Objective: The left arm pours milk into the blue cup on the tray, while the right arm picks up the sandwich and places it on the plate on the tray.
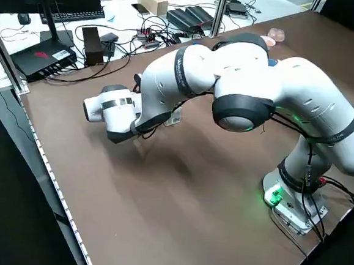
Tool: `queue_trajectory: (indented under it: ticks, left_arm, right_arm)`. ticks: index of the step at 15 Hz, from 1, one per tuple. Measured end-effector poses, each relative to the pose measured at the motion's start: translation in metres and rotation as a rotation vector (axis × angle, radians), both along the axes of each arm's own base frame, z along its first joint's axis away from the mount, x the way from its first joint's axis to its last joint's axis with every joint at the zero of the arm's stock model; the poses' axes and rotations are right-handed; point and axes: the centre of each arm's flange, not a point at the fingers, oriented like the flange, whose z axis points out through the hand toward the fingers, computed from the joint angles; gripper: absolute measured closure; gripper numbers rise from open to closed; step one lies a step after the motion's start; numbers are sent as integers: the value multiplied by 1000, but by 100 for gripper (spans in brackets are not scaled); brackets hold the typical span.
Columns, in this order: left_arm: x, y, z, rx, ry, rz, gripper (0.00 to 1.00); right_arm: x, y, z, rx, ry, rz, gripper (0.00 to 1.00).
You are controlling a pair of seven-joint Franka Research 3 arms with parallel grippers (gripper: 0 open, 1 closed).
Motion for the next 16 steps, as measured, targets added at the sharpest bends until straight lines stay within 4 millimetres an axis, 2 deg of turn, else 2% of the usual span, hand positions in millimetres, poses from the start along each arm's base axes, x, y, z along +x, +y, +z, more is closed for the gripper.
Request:
queue_trajectory:
  ticks: [2,5,6,9,12,14,16]
  left_arm:
    - [0,2,-1,4,0,5,31]
    - [-1,5,-4,9,2,12,3]
    - [-1,6,-3,10,1,13,0]
    - [1,12,0,21,-1,22,0]
    - [-1,41,21,83,7,64,0]
    - [-1,58,49,133,5,88,0]
    - [3,71,95,206,2,104,0]
  right_arm:
    - [0,0,0,0,0,1,0]
    - [0,0,0,0,0,1,0]
    - [0,0,0,0,0,1,0]
    - [0,0,0,0,3,1,0]
    - [-1,0,0,0,5,1,0]
    - [-1,0,-1,0,6,1,0]
    - [-1,0,-1,0,6,1,0]
